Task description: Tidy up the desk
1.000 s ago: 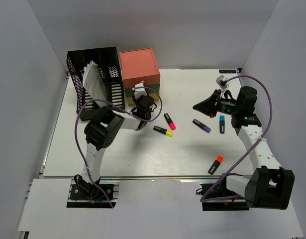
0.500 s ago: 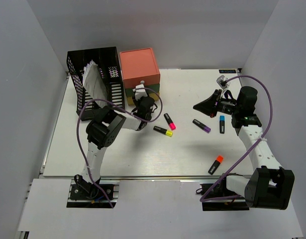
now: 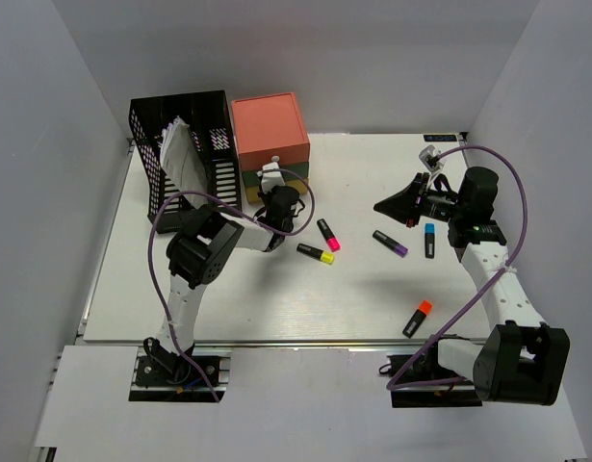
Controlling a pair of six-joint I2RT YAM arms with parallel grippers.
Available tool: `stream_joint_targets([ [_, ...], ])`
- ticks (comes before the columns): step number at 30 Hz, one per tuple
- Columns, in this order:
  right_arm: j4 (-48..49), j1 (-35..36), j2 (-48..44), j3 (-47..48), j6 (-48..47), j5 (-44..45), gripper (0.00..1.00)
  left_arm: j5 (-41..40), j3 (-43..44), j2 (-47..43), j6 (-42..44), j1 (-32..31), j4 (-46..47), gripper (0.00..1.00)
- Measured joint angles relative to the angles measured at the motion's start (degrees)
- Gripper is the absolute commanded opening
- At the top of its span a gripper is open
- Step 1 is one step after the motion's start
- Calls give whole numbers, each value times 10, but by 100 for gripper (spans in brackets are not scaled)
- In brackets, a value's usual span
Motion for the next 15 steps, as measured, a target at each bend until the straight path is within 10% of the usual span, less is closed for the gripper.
stream_joint_targets([
  [15,0,-4,0,0,0,0,0,44,-87,-36,-15,-5,68,3],
])
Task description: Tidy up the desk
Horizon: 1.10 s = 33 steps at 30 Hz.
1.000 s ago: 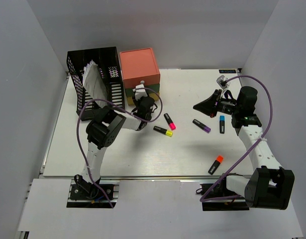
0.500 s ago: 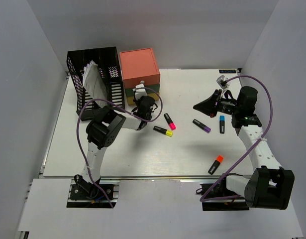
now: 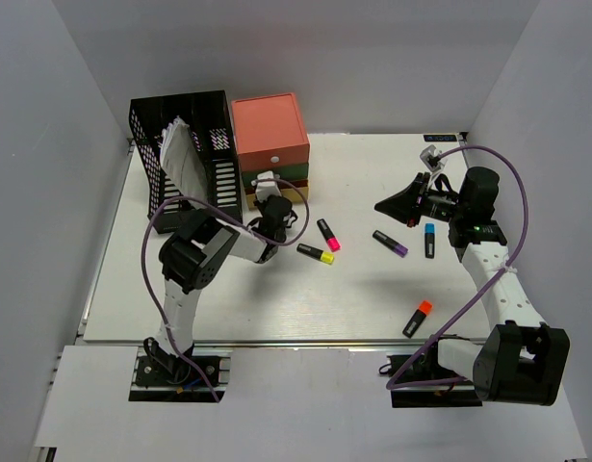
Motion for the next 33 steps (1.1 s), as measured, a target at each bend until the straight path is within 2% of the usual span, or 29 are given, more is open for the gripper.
stream_joint_targets([
  [7,0,0,0,-1,0,0,0,14,-49,-29,0,-12,17,4],
  [11,0,0,0,-1,0,1,1,16,-62,-39,0,-19,16,8],
  [13,0,0,1,-1,-1,1,2,17,-65,-42,0,-22,15,20],
  [16,0,0,5,-1,-3,1,15,17,-70,-46,-1,-26,13,48],
  [17,0,0,7,-1,-5,0,24,18,-71,-47,-2,-26,10,54],
  [20,-5,0,14,-1,-16,0,44,28,-81,-56,-9,-32,5,59],
  [23,-19,0,24,0,-56,-13,69,39,-99,-75,-11,-38,-7,63],
  [26,-77,0,46,14,-136,-31,75,55,-121,-111,-13,-40,-21,65],
  [28,-132,1,71,37,-192,-34,74,71,-141,-146,-13,-40,-25,65],
  [30,-173,1,94,55,-244,-30,65,89,-167,-193,-13,-40,-30,62],
  [31,-187,1,102,59,-264,-28,50,101,-180,-218,-14,-40,-31,60],
  [33,-208,2,111,61,-295,-13,29,128,-203,-268,-17,-39,-41,40],
])
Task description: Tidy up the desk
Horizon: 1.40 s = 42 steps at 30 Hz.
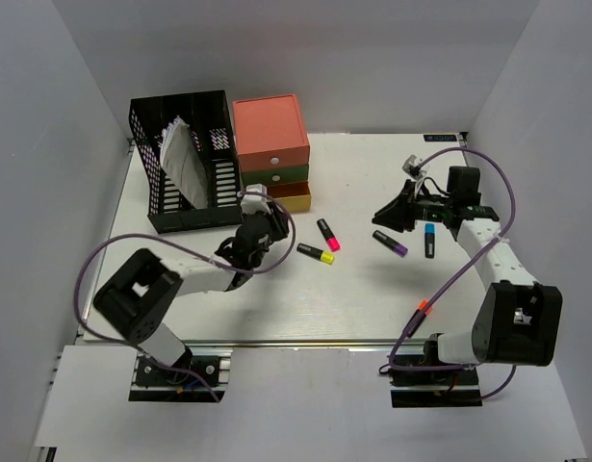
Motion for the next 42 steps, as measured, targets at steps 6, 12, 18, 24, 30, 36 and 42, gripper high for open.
stream_joint_targets([
  [6,-29,23,10,2,-32,90,7,95,-24,-150,10,10,-106,0],
  [12,-39,98,29,12,-41,282,56,148,45,-227,70,17,-270,50],
  [18,-82,118,106,38,-76,464,84,142,97,-245,149,20,-400,70],
  [24,-128,116,161,62,-114,549,78,129,113,-282,200,21,-461,74],
  [30,-148,116,214,104,-141,573,70,131,113,-331,214,21,-462,74],
  [36,-161,116,250,114,-152,573,65,133,113,-325,218,21,-469,74],
  [42,-162,116,270,114,-171,571,58,135,113,-325,218,21,-468,74],
])
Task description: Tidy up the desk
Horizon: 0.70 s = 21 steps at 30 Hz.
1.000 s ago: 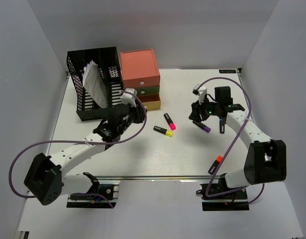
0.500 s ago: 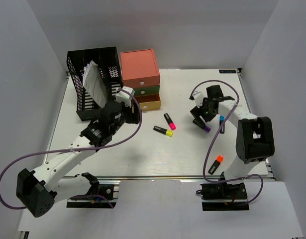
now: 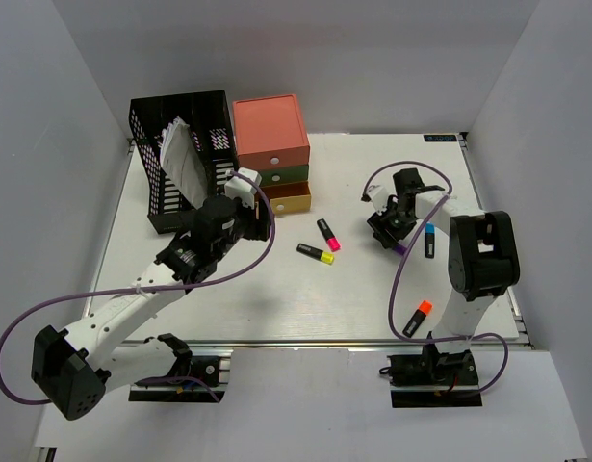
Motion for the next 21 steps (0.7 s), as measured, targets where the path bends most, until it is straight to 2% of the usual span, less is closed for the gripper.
stream_joint_targets([
  [1,0,0,0,0,-4,-1,56,1,0,0,0,0,0,74],
  [4,1,1,0,0,-21,-2,34,1,0,0,0,0,0,74],
  [5,1,1,0,0,-28,-2,19,2,0,0,0,0,0,74],
  [7,-1,1,0,0,-40,-4,3,2,0,0,0,0,0,74],
  [14,-88,24,-2,44,-150,-78,0,2,0,0,0,0,0,74],
  [21,-97,163,-12,153,-218,-98,0,-5,0,0,2,0,0,74],
])
